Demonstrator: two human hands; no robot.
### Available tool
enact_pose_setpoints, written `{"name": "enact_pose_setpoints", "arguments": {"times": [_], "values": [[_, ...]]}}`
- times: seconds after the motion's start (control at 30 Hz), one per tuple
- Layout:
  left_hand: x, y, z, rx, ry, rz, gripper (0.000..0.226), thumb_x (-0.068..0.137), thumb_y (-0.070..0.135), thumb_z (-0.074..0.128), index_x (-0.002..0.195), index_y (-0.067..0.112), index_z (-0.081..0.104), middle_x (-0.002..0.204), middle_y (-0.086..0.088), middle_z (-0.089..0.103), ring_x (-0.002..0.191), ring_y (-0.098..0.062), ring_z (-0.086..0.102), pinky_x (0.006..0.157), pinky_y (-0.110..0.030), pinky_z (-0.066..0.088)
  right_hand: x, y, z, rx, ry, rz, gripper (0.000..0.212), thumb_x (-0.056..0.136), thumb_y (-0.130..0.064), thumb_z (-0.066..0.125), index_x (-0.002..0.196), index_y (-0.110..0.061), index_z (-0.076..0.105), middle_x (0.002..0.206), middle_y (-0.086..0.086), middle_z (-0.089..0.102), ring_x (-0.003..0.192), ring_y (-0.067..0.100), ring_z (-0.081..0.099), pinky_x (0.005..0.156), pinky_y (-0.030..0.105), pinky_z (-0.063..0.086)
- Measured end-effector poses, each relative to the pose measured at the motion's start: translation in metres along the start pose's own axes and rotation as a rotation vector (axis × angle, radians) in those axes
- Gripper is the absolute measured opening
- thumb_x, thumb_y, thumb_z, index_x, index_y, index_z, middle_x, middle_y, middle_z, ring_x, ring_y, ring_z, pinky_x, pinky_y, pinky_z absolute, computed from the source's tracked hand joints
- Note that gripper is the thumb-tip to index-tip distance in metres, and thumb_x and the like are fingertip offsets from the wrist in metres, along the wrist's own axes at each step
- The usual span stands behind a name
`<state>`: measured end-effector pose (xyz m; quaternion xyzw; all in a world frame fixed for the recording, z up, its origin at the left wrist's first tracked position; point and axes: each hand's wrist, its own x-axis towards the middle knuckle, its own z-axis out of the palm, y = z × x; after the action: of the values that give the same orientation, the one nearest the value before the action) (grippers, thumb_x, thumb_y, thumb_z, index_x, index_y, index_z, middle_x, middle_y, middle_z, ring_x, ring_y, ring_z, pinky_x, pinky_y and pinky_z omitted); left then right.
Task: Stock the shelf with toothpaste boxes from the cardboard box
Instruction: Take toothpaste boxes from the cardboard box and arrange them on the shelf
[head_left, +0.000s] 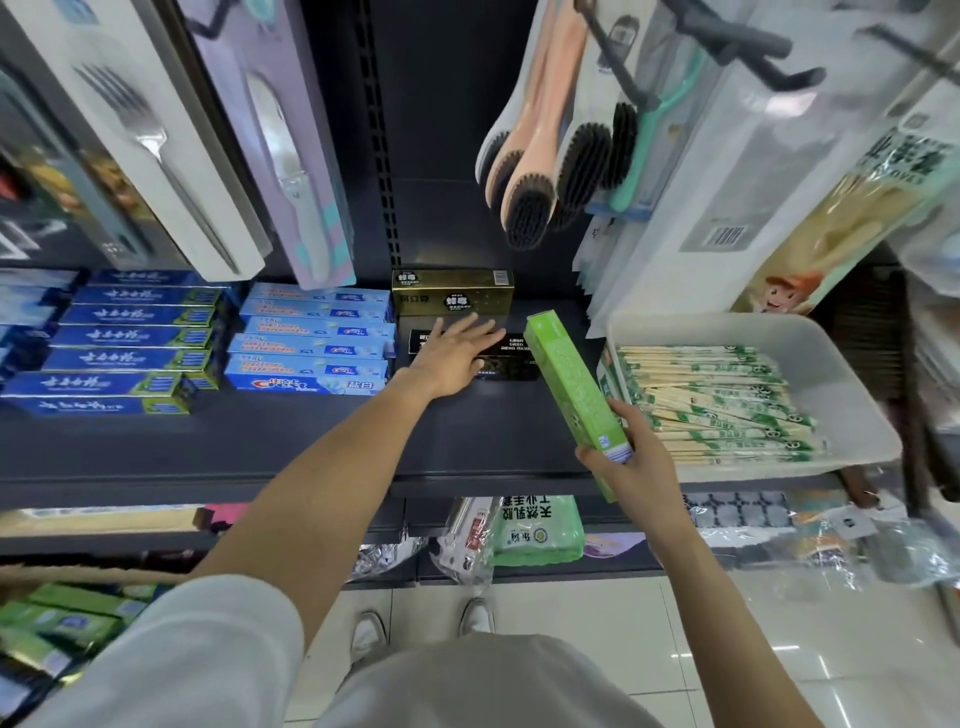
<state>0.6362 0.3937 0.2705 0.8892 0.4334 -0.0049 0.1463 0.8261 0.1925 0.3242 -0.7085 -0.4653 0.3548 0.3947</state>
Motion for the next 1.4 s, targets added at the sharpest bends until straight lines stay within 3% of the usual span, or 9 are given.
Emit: {"name": "enact_pose_setpoints", "arguments": {"times": [0.1, 0.27, 0.4, 0.6, 0.83, 1.0, 1.13, 1.27, 1.4], "values": [[-0.008, 0.006, -0.007, -0.200, 0.154, -0.092, 0.053, 0.101, 0.028, 0.040, 0.150, 0.027, 0.019, 0.160, -0.005, 0.003, 0.147, -0.021, -0.007, 0.116, -0.039, -0.003, 0.001, -0.002, 0.008, -0.166, 0.060, -0.159, 0.047, 0.083, -0.026, 0.070, 0.122, -0.032, 0.047, 0.102, -0.012, 0.061, 0.089, 0.014, 0.058, 0.070, 0.025, 0.045], [-0.085, 0.040, -0.031, -1.658, 0.223, -0.460, 0.055, 0.097, 0.048, 0.042, 0.145, 0.025, 0.029, 0.133, -0.007, 0.057, 0.115, -0.024, 0.060, 0.099, -0.043, 0.047, 0.006, -0.013, 0.054, -0.382, 0.075, -0.431, 0.058, 0.091, -0.033, 0.060, 0.143, -0.022, 0.036, 0.121, 0.006, 0.050, 0.085, 0.002, 0.044, 0.066, 0.023, 0.037], [-0.154, 0.042, -0.019, -1.901, 0.363, -0.370, 0.046, 0.085, 0.036, 0.055, 0.128, 0.019, 0.048, 0.113, -0.005, 0.066, 0.098, -0.022, 0.066, 0.088, -0.041, 0.054, 0.011, -0.035, 0.105, -0.556, -0.073, -0.750, 0.065, 0.085, -0.023, 0.065, 0.142, -0.023, 0.035, 0.120, 0.014, 0.049, 0.102, 0.024, 0.049, 0.074, 0.032, 0.050], [-0.241, -0.010, -0.008, -1.961, 0.832, -0.557, 0.029, 0.090, 0.014, 0.056, 0.119, 0.012, 0.053, 0.103, -0.004, 0.071, 0.084, -0.021, 0.070, 0.073, -0.034, 0.058, -0.012, -0.077, 0.189, -0.565, -0.341, -1.011, 0.053, 0.084, -0.030, 0.062, 0.134, -0.023, 0.047, 0.125, 0.006, 0.053, 0.102, 0.029, 0.054, 0.087, 0.042, 0.049], [-0.342, -0.095, -0.004, -1.913, 1.041, -0.703, 0.024, 0.084, 0.004, 0.060, 0.106, 0.014, 0.057, 0.082, -0.004, 0.071, 0.064, -0.019, 0.066, 0.070, -0.033, 0.053, -0.040, -0.128, 0.289, -0.224, -0.859, -0.358, 0.028, 0.091, -0.030, 0.059, 0.118, -0.031, 0.053, 0.096, -0.008, 0.067, 0.089, 0.008, 0.063, 0.083, 0.032, 0.047], [-0.405, -0.166, -0.009, -1.839, 0.999, -0.800, 0.008, 0.092, 0.009, 0.055, 0.100, 0.013, 0.057, 0.062, 0.007, 0.066, 0.051, -0.004, 0.059, 0.059, -0.020, 0.048, -0.067, -0.160, 0.372, 0.117, -1.157, 0.093, 0.034, 0.086, -0.018, 0.066, 0.118, -0.026, 0.058, 0.095, -0.001, 0.070, 0.084, 0.011, 0.065, 0.070, 0.021, 0.051], [-0.429, -0.226, -0.006, -1.595, 0.828, -1.009, 0.069, 0.079, 0.046, 0.068, 0.124, -0.004, 0.052, 0.086, -0.011, 0.066, 0.063, -0.005, 0.058, 0.066, -0.024, 0.049, -0.081, -0.177, 0.420, 0.259, -1.092, 0.320, 0.025, 0.081, -0.018, 0.061, 0.106, -0.020, 0.064, 0.089, -0.002, 0.072, 0.075, 0.012, 0.066, 0.059, 0.022, 0.053], [-0.431, -0.254, -0.013, -1.384, 0.632, -0.977, 0.040, 0.084, 0.057, 0.058, 0.104, 0.023, 0.065, 0.102, 0.010, 0.067, 0.101, -0.012, 0.061, 0.090, -0.031, 0.046, -0.081, -0.187, 0.437, 0.212, -1.025, 0.325, 0.018, 0.090, -0.014, 0.055, 0.104, -0.020, 0.065, 0.095, 0.003, 0.071, 0.079, 0.016, 0.065, 0.056, 0.024, 0.054], [-0.428, -0.282, -0.008, -1.046, 0.675, -0.902, 0.042, 0.101, 0.041, 0.036, 0.124, 0.015, 0.059, 0.127, 0.004, 0.057, 0.122, -0.015, 0.048, 0.098, -0.028, 0.034, -0.069, -0.204, 0.452, 0.147, -0.969, 0.236, 0.021, 0.091, -0.014, 0.056, 0.106, -0.026, 0.065, 0.095, -0.003, 0.073, 0.083, 0.012, 0.066, 0.068, 0.025, 0.053]]}}
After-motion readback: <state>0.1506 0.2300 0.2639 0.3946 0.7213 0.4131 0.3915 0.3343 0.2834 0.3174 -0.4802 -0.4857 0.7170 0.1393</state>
